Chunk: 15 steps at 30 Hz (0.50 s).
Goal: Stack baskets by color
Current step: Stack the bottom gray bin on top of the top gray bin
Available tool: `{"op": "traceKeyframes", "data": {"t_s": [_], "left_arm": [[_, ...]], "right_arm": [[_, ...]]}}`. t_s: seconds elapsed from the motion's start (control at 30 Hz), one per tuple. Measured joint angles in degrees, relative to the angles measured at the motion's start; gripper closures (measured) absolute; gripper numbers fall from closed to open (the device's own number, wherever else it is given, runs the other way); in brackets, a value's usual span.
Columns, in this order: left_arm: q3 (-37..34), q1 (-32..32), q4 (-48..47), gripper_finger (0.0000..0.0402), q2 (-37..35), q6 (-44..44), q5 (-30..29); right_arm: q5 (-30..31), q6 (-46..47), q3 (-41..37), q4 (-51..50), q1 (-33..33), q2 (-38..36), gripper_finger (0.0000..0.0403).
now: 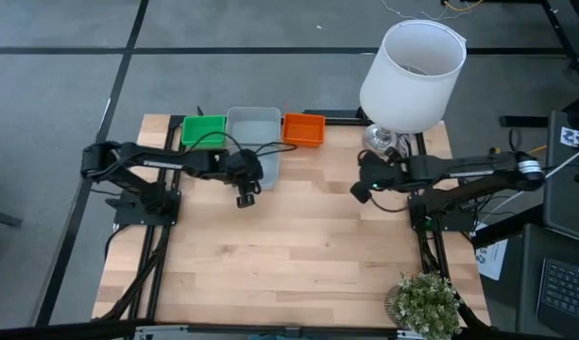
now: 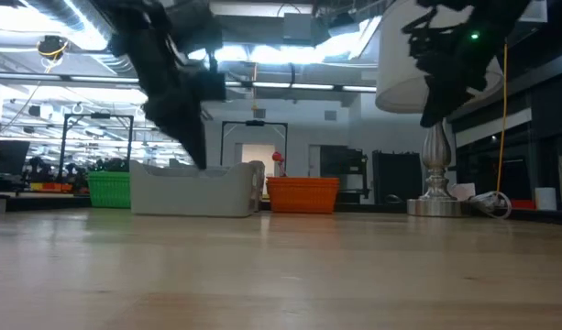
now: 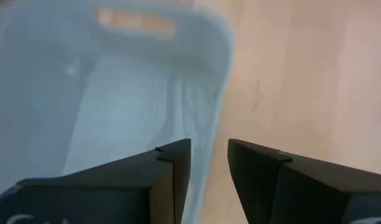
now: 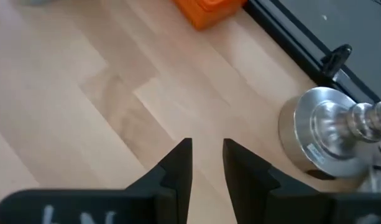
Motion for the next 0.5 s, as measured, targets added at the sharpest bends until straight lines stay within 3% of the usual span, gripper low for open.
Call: {"op": "traceKeyframes", "data": {"t_s": [0.2,0.4,0.5], "left_arm": [[0.00,1.73,-0.12,0.0302,3.54,1.31,0.19],[0.03,2.08,-0.96,0.0302,7.77,1.01,0.43],[0.03,1.64,0.32,0.0321,10.45,-1.94,-0.96]], "right_arm": [[-0.10,0.02,-5.06,3.60,0.97,-6.35,0.0313],[-0.08,-0.15,-5.38,4.28,1.02,-7.03,0.0313],[-0.08,-0.20,-5.38,4.71,0.99,-7.03,0.0313]]}}
